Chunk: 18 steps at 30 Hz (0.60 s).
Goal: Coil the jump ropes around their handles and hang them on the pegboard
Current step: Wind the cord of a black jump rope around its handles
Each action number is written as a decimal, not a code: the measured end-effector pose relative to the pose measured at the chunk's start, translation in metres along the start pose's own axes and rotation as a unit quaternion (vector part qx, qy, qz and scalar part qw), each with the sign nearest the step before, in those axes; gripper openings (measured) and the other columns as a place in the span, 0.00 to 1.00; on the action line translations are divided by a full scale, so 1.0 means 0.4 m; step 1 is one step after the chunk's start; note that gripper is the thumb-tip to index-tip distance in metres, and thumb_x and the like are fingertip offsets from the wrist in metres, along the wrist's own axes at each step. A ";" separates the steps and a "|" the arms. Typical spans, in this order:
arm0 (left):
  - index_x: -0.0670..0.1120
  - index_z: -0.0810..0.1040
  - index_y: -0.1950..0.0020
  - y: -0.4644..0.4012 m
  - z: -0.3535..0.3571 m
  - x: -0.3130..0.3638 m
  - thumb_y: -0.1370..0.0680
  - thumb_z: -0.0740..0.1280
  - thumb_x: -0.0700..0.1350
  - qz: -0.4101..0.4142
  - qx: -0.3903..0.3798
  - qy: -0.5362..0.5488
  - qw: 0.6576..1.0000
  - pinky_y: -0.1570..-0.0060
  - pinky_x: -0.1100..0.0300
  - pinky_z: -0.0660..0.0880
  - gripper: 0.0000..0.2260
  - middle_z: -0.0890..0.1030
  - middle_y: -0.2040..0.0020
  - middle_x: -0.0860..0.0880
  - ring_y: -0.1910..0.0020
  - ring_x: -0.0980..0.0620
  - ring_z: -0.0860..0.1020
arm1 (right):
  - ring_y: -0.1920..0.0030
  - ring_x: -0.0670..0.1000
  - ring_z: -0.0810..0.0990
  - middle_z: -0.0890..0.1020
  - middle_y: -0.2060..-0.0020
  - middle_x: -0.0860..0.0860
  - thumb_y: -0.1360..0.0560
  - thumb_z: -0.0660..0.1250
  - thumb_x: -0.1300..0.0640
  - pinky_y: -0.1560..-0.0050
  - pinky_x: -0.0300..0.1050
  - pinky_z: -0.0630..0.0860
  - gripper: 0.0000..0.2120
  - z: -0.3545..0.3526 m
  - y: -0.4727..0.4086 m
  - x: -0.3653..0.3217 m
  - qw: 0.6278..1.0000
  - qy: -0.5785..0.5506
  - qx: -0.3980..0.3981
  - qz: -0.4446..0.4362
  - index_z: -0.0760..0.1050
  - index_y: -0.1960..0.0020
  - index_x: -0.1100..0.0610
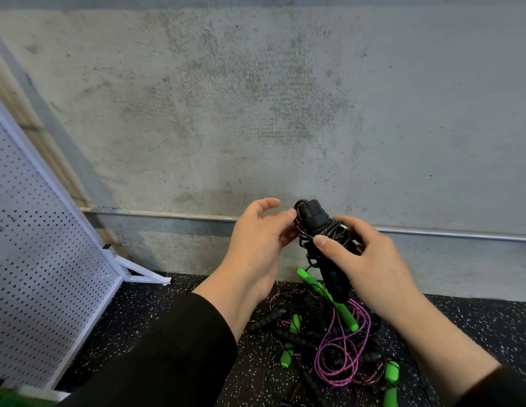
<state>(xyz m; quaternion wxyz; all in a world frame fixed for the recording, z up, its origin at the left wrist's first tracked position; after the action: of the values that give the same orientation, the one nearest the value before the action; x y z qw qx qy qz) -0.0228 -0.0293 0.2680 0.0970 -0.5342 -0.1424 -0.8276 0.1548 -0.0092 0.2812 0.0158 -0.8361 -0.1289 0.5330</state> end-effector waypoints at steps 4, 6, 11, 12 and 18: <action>0.42 0.80 0.53 0.002 -0.003 0.012 0.22 0.70 0.33 0.020 0.001 -0.069 0.997 0.51 0.56 0.81 0.04 0.83 0.57 0.43 0.58 0.48 0.83 | 0.56 0.36 0.82 0.83 0.57 0.32 0.30 0.75 0.39 0.58 0.32 0.75 0.13 -0.007 0.007 -0.001 1.000 0.010 0.006 -0.002 0.74 0.50 0.33; 0.39 0.80 0.53 0.007 -0.007 0.008 0.23 0.71 0.33 0.006 0.010 -0.062 0.998 0.54 0.57 0.83 0.02 0.84 0.57 0.41 0.59 0.48 0.85 | 0.57 0.37 0.83 0.82 0.57 0.30 0.30 0.75 0.40 0.57 0.36 0.78 0.12 -0.006 0.010 -0.002 1.000 0.013 0.008 -0.004 0.74 0.51 0.32; 0.39 0.79 0.55 0.011 -0.003 0.012 0.23 0.71 0.32 0.004 0.015 -0.065 0.998 0.55 0.60 0.82 0.03 0.83 0.60 0.43 0.61 0.50 0.85 | 0.58 0.40 0.84 0.85 0.58 0.38 0.30 0.75 0.40 0.54 0.45 0.82 0.16 -0.010 0.009 0.001 1.000 0.008 0.025 0.000 0.77 0.44 0.38; 0.40 0.78 0.55 0.010 -0.002 0.015 0.23 0.71 0.31 0.009 0.015 -0.066 0.998 0.56 0.60 0.82 0.05 0.82 0.62 0.45 0.61 0.51 0.85 | 0.58 0.40 0.84 0.85 0.59 0.40 0.31 0.75 0.39 0.53 0.46 0.82 0.18 -0.013 0.008 0.001 1.000 0.011 0.029 0.000 0.77 0.43 0.39; 0.39 0.81 0.56 0.013 -0.006 0.017 0.23 0.71 0.32 0.017 0.034 -0.067 0.997 0.57 0.62 0.81 0.04 0.83 0.59 0.43 0.61 0.52 0.85 | 0.56 0.38 0.82 0.84 0.57 0.39 0.32 0.73 0.37 0.52 0.45 0.81 0.21 -0.014 0.009 -0.005 0.999 0.034 0.043 -0.004 0.75 0.42 0.38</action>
<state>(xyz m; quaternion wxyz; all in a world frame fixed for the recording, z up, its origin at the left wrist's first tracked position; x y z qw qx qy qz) -0.0260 -0.0351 0.2739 0.1192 -0.5874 -0.1676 -0.7828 0.1597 -0.0127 0.2846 0.0579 -0.8517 -0.1087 0.5094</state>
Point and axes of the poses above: each hand's wrist, its own y-axis away from the middle knuckle, its own z-axis out of the palm, x = y × z, the point moved 10 cm from there along -y, towards the middle knuckle
